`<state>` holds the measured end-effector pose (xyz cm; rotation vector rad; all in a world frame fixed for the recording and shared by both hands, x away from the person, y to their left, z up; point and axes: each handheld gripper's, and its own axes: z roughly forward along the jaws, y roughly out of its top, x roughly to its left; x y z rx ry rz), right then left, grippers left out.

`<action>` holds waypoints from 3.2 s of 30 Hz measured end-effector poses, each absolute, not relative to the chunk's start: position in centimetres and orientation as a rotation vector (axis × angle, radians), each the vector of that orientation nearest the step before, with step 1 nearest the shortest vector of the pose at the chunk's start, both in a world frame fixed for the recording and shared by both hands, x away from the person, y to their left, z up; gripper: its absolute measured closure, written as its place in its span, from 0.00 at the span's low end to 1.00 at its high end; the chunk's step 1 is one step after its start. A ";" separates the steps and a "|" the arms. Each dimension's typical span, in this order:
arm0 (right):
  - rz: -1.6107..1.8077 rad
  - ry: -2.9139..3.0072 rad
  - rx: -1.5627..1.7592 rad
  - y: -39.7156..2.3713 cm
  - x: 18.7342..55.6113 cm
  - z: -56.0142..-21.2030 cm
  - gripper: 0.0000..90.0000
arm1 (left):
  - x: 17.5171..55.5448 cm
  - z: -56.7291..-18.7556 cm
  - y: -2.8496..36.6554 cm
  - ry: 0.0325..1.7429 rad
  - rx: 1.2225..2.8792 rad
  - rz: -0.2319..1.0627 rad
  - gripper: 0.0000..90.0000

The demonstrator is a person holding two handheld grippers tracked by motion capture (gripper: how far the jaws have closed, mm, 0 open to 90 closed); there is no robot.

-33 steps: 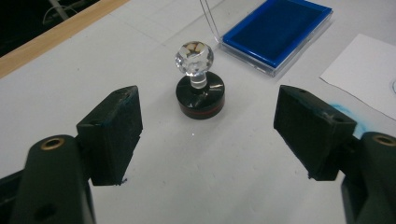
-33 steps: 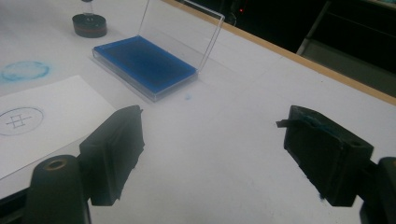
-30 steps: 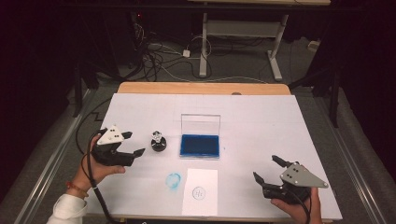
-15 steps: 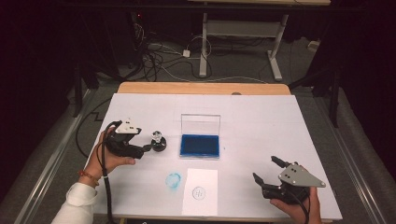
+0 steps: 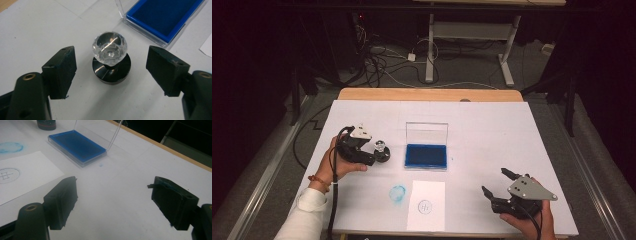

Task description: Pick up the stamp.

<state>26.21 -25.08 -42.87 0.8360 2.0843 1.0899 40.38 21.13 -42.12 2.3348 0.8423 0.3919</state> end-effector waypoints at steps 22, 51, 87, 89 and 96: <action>1.064 2.120 0.829 -24.9 26.4 -43.3 0.24 | 41.7 -43.4 20.7 0.861 2.315 0.349 0.46; 1.045 2.130 0.835 -24.9 26.5 -43.5 0.25 | 41.7 -43.5 20.4 0.835 2.319 0.356 0.60; 1.054 2.110 0.818 -25.2 26.2 -43.1 0.24 | 36.9 -40.6 22.1 0.763 2.172 0.521 0.61; 1.056 2.107 0.817 -25.2 26.2 -43.1 0.24 | 36.7 -40.0 22.5 0.759 2.146 0.523 0.61; 1.071 2.094 0.815 -25.4 26.2 -43.0 0.24 | 35.9 -39.5 22.7 0.746 2.124 0.527 0.61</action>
